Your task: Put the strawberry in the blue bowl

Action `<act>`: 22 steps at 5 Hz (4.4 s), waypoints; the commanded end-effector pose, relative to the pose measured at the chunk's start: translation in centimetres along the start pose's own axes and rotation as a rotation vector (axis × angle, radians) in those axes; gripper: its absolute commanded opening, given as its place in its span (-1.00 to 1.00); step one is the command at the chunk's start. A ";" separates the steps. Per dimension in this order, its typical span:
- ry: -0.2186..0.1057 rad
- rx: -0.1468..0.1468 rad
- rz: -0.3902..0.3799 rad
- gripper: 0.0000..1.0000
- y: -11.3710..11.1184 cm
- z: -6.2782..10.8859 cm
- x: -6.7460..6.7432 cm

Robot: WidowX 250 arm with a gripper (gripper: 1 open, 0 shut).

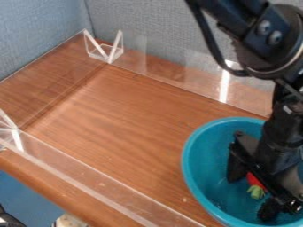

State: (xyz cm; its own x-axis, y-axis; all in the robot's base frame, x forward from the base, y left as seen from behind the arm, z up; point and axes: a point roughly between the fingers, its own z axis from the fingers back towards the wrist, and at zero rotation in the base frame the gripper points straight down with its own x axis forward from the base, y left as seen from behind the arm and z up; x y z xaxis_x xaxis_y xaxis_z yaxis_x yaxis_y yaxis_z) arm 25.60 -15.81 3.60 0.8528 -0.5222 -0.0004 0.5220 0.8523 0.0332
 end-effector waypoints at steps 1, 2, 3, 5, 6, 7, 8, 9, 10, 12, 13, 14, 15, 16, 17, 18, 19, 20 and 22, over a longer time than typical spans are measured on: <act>-0.043 -0.001 0.007 1.00 0.3 0.9 1.3; -0.029 0.003 0.009 1.00 0.3 0.5 1.3; -0.017 0.008 0.010 -1.00 0.2 0.2 1.4; -0.003 0.051 0.000 -1.00 0.2 0.8 1.1; 0.002 0.086 -0.006 -1.00 0.3 1.6 0.8; 0.008 0.117 -0.015 -1.00 0.4 2.2 0.5; 0.021 0.137 -0.019 -1.00 0.6 2.4 0.3; 0.034 0.159 -0.022 -1.00 0.8 2.7 0.0; 0.045 0.176 -0.023 -1.00 1.0 2.9 -0.2; 0.064 0.207 -0.029 -1.00 1.3 3.3 -0.4; 0.063 0.218 -0.025 1.00 1.6 3.8 -0.4; 0.057 0.227 -0.018 1.00 1.8 4.3 -0.4; 0.047 0.238 -0.010 1.00 2.0 5.2 -0.3; 0.025 0.245 0.007 1.00 2.2 6.3 -0.3; 0.016 0.254 0.022 1.00 2.4 7.1 -0.5; 0.032 0.239 0.027 1.00 2.4 6.3 -0.5; 0.049 0.223 0.029 -1.00 2.3 5.3 -0.7; 0.053 0.213 0.035 -1.00 2.0 4.8 -0.8; 0.080 0.194 0.020 -1.00 1.2 2.8 -0.7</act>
State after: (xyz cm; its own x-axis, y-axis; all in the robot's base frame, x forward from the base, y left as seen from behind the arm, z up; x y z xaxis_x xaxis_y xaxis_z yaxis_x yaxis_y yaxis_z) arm 25.27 -14.07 5.31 0.8657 -0.4860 -0.1201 0.5005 0.8345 0.2304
